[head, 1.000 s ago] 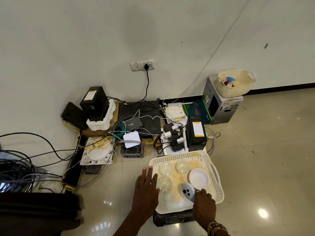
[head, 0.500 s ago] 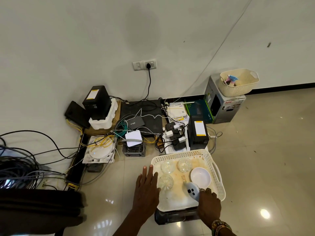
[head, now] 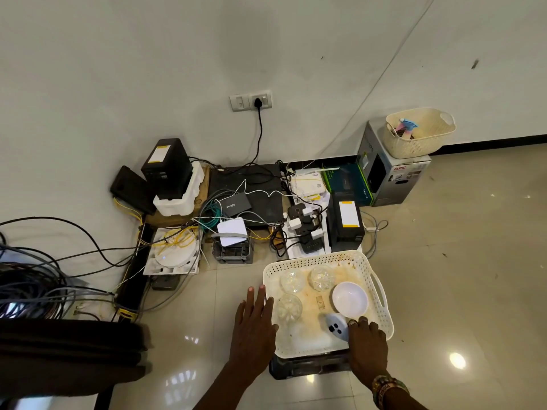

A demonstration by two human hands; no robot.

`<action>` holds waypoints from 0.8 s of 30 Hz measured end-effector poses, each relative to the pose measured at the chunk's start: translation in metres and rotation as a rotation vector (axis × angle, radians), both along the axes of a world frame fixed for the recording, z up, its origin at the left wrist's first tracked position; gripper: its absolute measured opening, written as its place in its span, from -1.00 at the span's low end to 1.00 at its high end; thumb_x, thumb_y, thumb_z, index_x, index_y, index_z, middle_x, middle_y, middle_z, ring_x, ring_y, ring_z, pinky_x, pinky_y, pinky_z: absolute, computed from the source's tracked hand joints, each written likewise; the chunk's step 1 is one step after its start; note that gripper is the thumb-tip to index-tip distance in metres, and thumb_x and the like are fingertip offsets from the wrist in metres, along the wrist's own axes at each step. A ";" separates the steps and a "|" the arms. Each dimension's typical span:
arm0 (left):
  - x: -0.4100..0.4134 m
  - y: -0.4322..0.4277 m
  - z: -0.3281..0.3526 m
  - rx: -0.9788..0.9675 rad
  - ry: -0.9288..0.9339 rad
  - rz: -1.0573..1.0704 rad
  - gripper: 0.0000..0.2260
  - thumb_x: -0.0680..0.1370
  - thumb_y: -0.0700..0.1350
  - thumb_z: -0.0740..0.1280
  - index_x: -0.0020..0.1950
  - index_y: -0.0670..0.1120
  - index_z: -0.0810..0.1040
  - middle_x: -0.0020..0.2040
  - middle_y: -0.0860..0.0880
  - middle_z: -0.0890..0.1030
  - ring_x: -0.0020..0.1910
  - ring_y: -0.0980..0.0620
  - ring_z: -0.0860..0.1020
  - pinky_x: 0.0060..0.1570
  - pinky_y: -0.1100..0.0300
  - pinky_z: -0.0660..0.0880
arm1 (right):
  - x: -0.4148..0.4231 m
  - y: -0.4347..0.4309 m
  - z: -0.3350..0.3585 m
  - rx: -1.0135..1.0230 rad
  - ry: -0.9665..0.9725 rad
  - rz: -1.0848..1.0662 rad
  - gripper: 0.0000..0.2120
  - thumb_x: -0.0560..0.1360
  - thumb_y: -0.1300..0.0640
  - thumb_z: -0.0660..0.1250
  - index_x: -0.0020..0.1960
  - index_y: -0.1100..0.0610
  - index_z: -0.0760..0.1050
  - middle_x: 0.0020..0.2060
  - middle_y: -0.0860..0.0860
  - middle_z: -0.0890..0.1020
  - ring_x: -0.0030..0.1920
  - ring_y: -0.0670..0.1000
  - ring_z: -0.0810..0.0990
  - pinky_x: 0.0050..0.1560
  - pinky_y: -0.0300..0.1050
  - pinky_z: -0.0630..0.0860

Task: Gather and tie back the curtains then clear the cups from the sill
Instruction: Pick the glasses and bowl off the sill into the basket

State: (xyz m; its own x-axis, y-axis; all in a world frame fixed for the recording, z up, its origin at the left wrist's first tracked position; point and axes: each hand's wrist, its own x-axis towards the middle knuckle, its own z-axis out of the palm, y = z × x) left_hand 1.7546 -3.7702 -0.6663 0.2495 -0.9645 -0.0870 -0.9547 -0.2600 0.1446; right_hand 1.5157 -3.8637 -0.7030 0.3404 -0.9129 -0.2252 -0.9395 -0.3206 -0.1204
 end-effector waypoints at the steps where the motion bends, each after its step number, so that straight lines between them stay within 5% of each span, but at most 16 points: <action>1: 0.001 0.001 -0.002 0.001 0.001 0.001 -0.33 0.27 0.05 0.62 0.32 -0.10 0.53 0.45 -0.19 0.41 0.43 -0.24 0.38 0.26 -0.11 0.40 | -0.001 -0.001 -0.002 -0.016 0.001 0.015 -0.53 -0.18 0.38 0.64 -0.32 0.21 0.58 -0.36 0.17 0.58 -0.40 0.23 0.56 -0.44 0.09 0.53; 10: -0.003 0.014 -0.023 0.059 0.023 0.022 -0.33 0.28 0.05 0.62 0.33 -0.09 0.53 0.48 -0.15 0.36 0.44 -0.23 0.37 0.28 -0.08 0.36 | -0.002 -0.014 -0.018 -0.029 0.036 0.151 -0.51 -0.20 0.33 0.66 -0.30 0.21 0.61 -0.31 0.18 0.60 -0.37 0.22 0.57 -0.32 0.13 0.59; 14: -0.006 0.016 -0.031 0.061 0.034 0.021 -0.37 0.41 0.03 0.53 0.42 -0.09 0.45 0.54 -0.11 0.15 0.52 -0.20 0.18 0.37 -0.08 0.23 | 0.003 -0.021 -0.031 0.019 0.105 0.193 -0.49 -0.24 0.34 0.65 -0.32 0.22 0.61 -0.34 0.19 0.58 -0.38 0.23 0.55 -0.35 0.09 0.56; 18: -0.005 0.018 -0.038 0.082 0.034 0.020 -0.31 0.33 0.04 0.59 0.39 -0.09 0.45 0.51 -0.15 0.33 0.48 -0.20 0.27 0.32 -0.06 0.27 | 0.006 -0.026 -0.038 0.075 0.192 0.237 -0.53 -0.23 0.36 0.65 -0.34 0.23 0.61 -0.35 0.19 0.58 -0.36 0.24 0.56 -0.35 0.12 0.54; 24: -0.004 0.012 -0.043 0.113 0.036 0.012 -0.37 0.38 0.03 0.55 0.40 -0.10 0.47 0.53 -0.15 0.26 0.50 -0.22 0.27 0.35 -0.06 0.23 | 0.014 -0.030 -0.053 0.211 0.428 0.258 -0.43 -0.10 0.28 0.67 -0.10 0.20 0.64 -0.13 0.16 0.61 -0.11 0.23 0.56 -0.07 0.16 0.50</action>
